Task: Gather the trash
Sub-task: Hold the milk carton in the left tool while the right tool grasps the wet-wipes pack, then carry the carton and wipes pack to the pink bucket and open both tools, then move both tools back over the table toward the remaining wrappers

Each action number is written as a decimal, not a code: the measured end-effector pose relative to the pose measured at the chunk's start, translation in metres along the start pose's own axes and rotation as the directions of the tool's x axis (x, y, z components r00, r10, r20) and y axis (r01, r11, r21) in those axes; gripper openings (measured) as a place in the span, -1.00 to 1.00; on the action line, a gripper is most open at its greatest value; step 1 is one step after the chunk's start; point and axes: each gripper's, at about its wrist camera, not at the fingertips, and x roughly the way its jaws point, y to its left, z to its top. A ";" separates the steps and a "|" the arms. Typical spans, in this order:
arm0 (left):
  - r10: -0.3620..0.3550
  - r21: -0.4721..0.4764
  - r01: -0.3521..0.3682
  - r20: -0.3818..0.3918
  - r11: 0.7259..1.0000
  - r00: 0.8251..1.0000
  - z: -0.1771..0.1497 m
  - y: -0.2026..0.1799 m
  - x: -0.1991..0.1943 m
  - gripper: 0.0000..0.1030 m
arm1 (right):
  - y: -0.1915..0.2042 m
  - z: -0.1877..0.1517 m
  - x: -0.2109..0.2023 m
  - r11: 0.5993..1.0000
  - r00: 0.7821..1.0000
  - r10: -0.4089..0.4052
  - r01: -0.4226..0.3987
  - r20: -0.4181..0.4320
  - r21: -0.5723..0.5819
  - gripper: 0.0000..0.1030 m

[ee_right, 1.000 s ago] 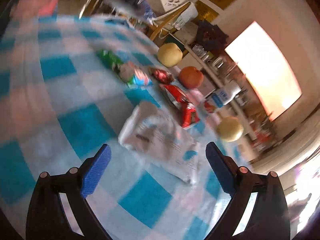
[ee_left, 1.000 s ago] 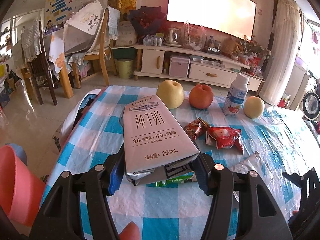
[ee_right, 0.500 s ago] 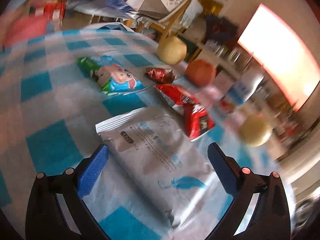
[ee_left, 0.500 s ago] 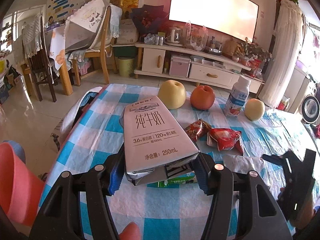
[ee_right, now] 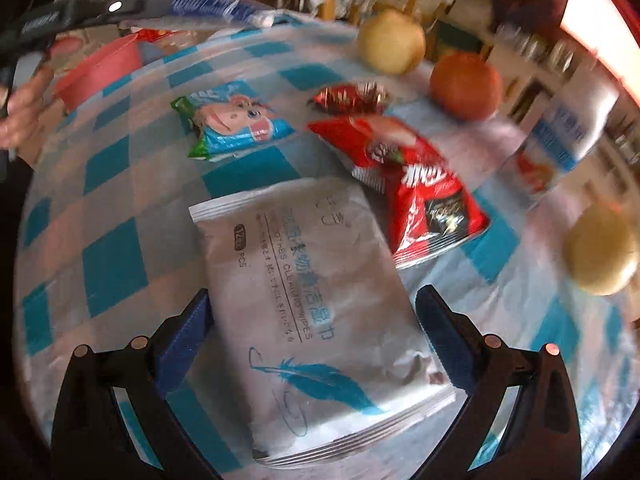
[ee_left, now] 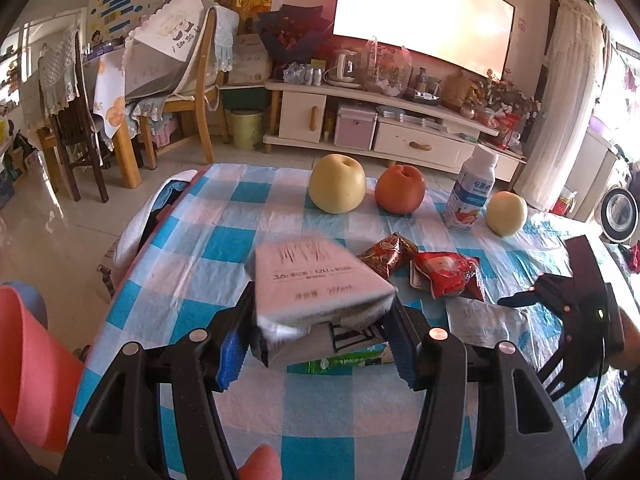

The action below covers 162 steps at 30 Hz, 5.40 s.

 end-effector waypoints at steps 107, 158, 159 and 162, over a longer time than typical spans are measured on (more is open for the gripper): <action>0.354 -0.344 -0.324 0.027 0.881 0.935 -0.068 0.393 -0.166 0.26 | 0.359 0.383 0.059 0.952 0.900 0.302 -0.302 0.315 -0.050 0.53; 0.120 -0.013 -0.120 0.051 0.993 0.991 -0.024 0.061 -0.097 0.76 | 0.097 -0.010 -0.156 0.843 0.852 -0.342 0.093 0.396 0.529 0.92; 0.113 -0.007 -0.113 0.034 0.994 0.993 -0.027 0.053 -0.084 0.77 | 0.092 -0.018 -0.153 0.839 0.854 -0.346 0.096 0.389 0.536 0.92; 0.105 0.032 -0.105 0.003 0.994 0.994 -0.031 0.030 -0.052 0.83 | 0.078 -0.037 -0.141 0.829 0.864 -0.356 0.115 0.357 0.547 0.92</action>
